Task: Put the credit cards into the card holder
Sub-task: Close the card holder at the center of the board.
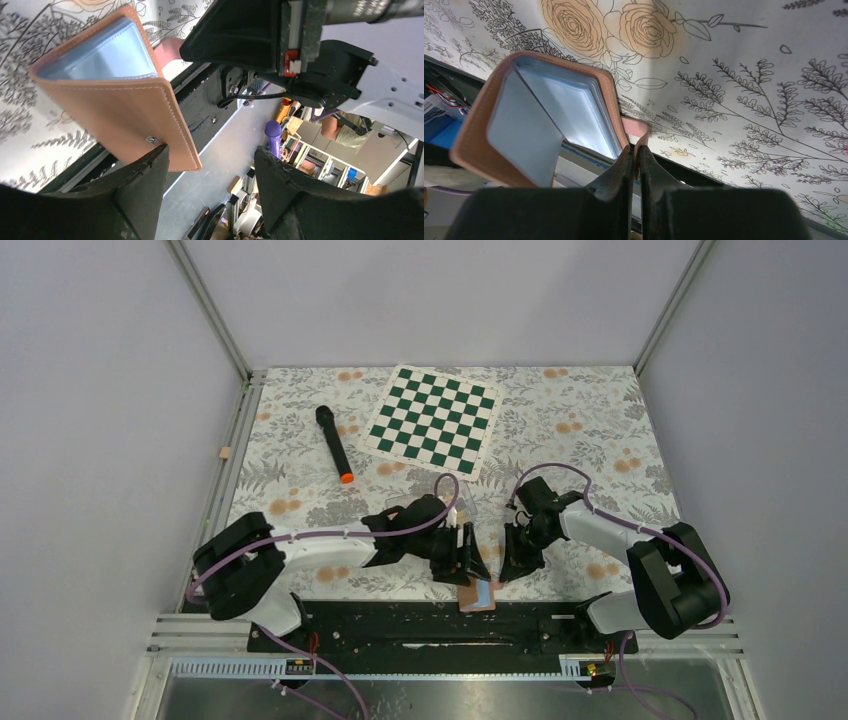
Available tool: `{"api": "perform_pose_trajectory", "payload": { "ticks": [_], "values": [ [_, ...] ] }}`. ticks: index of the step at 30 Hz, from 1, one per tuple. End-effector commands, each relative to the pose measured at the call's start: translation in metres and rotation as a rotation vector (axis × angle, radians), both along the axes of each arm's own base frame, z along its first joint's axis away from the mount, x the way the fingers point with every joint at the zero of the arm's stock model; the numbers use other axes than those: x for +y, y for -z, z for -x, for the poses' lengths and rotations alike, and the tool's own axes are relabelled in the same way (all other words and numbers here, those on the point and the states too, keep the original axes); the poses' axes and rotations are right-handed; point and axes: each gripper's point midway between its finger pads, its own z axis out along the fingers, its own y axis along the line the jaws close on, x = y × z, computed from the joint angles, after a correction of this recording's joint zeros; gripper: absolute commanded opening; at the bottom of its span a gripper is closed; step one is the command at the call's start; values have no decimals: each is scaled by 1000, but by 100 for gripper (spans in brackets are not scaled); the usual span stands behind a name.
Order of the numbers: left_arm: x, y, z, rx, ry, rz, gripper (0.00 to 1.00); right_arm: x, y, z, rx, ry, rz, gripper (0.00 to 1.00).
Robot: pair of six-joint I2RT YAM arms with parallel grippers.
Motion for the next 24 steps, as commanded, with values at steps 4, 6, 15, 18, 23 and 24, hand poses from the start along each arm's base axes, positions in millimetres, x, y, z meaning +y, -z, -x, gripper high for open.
{"api": "perform_pose_trajectory", "payload": {
  "ticks": [4, 6, 15, 18, 23, 24],
  "values": [
    [-28, 22, 5, 19, 75, -33, 63, 9, -16, -4, -32, -10, -41, 0],
    [-29, 29, 4, 19, 69, -48, 63, 9, -21, -5, -56, -8, -52, 0],
    [-27, 45, 2, 16, 59, -88, 30, 29, -46, -8, -97, -30, -203, 0],
    [-21, 52, 0, 4, 66, -148, 18, 33, -45, -8, -85, -30, -217, 0],
    [-7, 66, -1, -19, 91, -285, 0, 37, -38, -6, -63, -43, -208, 4],
    [-5, 69, -2, -21, 96, -307, 0, 39, -38, -5, -64, -46, -209, 6]
  ]
}}
